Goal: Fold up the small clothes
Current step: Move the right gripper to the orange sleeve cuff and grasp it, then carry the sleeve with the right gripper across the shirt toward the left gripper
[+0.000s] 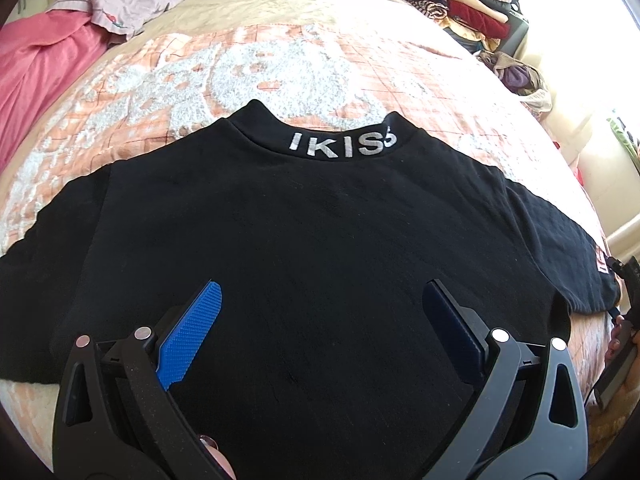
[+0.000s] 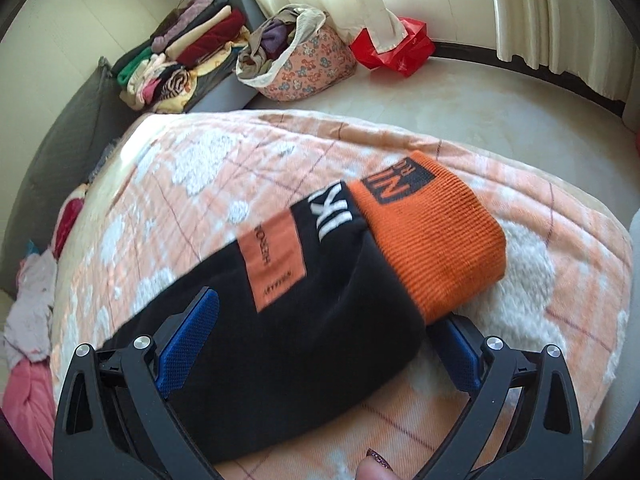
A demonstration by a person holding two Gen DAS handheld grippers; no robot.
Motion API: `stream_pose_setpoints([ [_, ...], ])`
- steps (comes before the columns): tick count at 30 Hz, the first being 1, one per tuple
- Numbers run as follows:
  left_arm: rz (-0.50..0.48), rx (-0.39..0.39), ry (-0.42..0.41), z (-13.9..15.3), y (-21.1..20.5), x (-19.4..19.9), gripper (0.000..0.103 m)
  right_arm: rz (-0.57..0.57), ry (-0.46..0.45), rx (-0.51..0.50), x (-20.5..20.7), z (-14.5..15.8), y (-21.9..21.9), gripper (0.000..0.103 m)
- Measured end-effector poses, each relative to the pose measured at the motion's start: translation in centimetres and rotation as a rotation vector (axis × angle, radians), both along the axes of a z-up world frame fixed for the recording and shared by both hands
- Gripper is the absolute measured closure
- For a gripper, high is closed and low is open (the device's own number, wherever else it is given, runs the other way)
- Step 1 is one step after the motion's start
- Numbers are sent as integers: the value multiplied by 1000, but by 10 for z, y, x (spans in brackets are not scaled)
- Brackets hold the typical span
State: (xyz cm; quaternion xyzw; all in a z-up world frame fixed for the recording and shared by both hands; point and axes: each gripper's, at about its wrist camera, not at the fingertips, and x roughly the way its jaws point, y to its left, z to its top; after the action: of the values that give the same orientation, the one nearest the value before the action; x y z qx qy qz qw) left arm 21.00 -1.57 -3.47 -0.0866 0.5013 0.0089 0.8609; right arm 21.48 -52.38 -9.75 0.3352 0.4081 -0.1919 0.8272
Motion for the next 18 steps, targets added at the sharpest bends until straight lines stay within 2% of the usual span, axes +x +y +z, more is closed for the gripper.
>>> stream_pose_setpoints([
  [3, 11, -8, -1, -1, 3, 1, 8, 4, -23, 3, 1, 2, -2, 27],
  [5, 15, -13, -5, 0, 4, 1, 8, 18, -32, 11, 2, 2, -2, 48],
  [6, 16, -13, -6, 1, 4, 1, 8, 24, -36, 12, 2, 2, -2, 52],
  [8, 16, -17, -9, 3, 5, -1, 8, 49, -55, 34, 2, 4, 0, 75],
  [11, 13, -25, -20, 8, 6, -3, 8, 99, -88, 47, 3, 13, 10, 81],
  [18, 20, -42, -54, 24, 14, -10, 8, 223, -165, 41, 6, 54, 51, 84],
])
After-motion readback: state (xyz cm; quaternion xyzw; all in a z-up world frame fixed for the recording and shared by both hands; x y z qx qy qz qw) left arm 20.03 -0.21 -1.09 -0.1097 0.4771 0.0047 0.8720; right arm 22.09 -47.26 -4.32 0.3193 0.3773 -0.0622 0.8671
